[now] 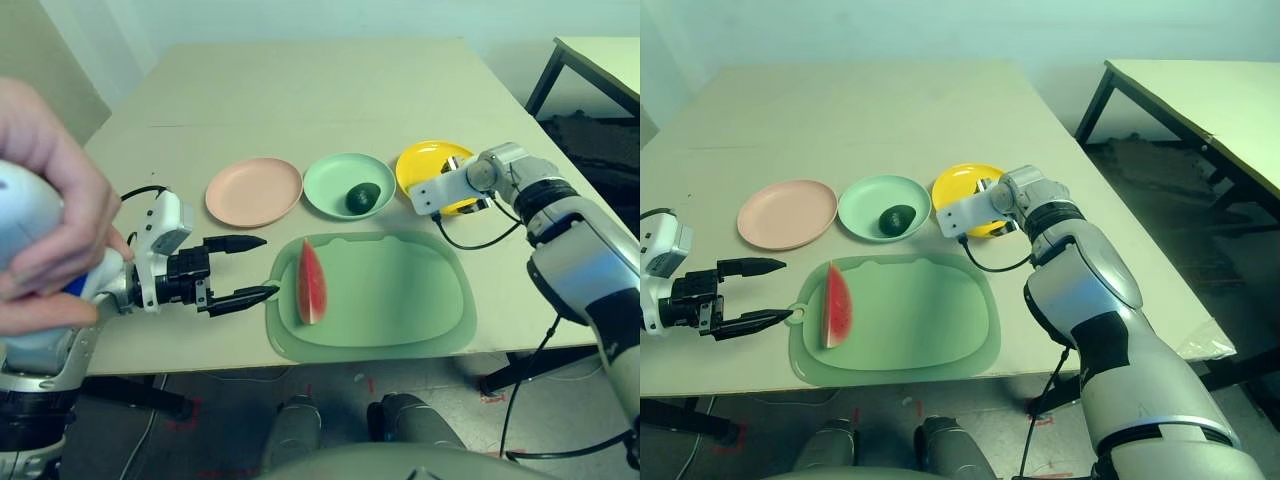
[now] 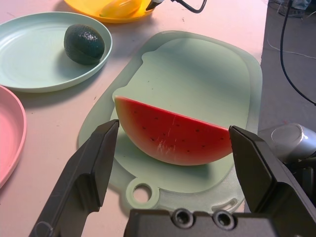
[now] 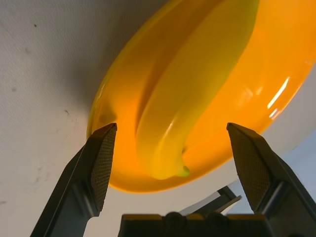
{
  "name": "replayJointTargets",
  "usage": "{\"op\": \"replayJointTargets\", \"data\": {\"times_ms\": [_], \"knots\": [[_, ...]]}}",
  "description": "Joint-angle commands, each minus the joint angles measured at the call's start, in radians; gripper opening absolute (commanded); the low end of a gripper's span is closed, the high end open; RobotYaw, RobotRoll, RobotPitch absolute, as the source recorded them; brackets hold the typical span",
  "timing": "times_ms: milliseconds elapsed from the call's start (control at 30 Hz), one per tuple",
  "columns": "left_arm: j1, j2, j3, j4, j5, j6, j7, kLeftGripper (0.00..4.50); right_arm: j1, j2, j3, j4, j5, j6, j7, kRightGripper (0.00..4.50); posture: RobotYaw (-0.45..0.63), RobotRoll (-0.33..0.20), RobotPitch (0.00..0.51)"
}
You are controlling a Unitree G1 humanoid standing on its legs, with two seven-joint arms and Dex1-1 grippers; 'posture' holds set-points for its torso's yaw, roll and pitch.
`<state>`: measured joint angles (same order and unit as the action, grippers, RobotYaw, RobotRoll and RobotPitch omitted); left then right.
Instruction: Place the fruits into color-matched plates.
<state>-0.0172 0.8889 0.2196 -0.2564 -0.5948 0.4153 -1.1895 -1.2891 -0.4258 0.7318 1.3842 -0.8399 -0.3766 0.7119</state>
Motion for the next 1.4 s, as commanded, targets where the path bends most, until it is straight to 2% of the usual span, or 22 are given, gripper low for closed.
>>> {"op": "replayJointTargets", "data": {"times_ms": [33, 200, 333, 500, 567, 633, 767, 933, 1000, 1167, 1300, 1400], "knots": [[-0.001, 0.008, 0.005, 0.002, 0.007, -0.012, -0.006, 4.50, -0.054, -0.019, 0.011, -0.003, -0.021, -0.031, 0.008, 4.48, 0.07, 0.000, 0.060], [-0.023, 0.003, -0.009, 0.025, 0.013, -0.024, -0.012, 4.50, -0.147, -0.036, -0.020, -0.020, 0.012, -0.116, 0.087, 4.48, 0.06, 0.000, 0.054], [-0.035, -0.003, -0.017, 0.036, 0.018, -0.031, -0.014, 4.50, -0.203, -0.069, -0.088, -0.043, 0.095, -0.189, 0.233, 4.48, 0.06, 0.000, 0.052], [-0.043, -0.001, -0.012, 0.064, 0.027, -0.051, -0.024, 4.50, -0.172, -0.114, -0.308, -0.139, 0.389, -0.127, 0.668, 4.48, 0.05, 0.000, 0.055], [-0.044, 0.001, -0.013, 0.074, 0.033, -0.061, -0.030, 4.50, -0.103, -0.135, -0.390, -0.251, 0.519, -0.009, 0.809, 4.48, 0.04, 0.000, 0.056], [-0.046, 0.003, -0.016, 0.083, 0.040, -0.071, -0.035, 4.50, 0.011, -0.165, -0.457, -0.420, 0.622, 0.124, 0.862, 4.48, 0.04, 0.000, 0.056], [-0.059, 0.009, -0.033, 0.104, 0.064, -0.092, -0.050, 4.50, 0.280, -0.206, -0.569, -0.817, 0.761, 0.405, 0.806, 4.48, 0.03, 0.000, 0.053], [-0.091, 0.026, -0.049, 0.133, 0.093, -0.118, -0.075, 4.50, 0.556, -0.176, -0.717, -1.226, 0.961, 0.688, 0.662, 4.48, 0.01, 0.000, 0.047], [-0.111, 0.030, -0.063, 0.153, 0.112, -0.140, -0.088, 4.50, 0.693, -0.193, -0.729, -1.343, 1.007, 0.696, 0.659, 4.48, 0.01, 0.000, 0.044], [-0.163, 0.035, -0.094, 0.203, 0.146, -0.177, -0.112, 4.50, 0.928, -0.189, -0.767, -1.478, 1.130, 0.674, 0.640, 4.48, 0.00, 0.000, 0.040], [-0.193, 0.035, -0.124, 0.221, 0.182, -0.218, -0.127, 4.50, 1.055, -0.128, -0.816, -1.457, 1.228, 0.574, 0.624, 4.48, 0.01, 0.000, 0.035], [-0.224, 0.035, -0.156, 0.251, 0.231, -0.280, -0.141, 4.50, 1.105, -0.096, -0.828, -1.405, 1.274, 0.487, 0.650, 4.48, 0.01, 0.000, 0.029]]}}
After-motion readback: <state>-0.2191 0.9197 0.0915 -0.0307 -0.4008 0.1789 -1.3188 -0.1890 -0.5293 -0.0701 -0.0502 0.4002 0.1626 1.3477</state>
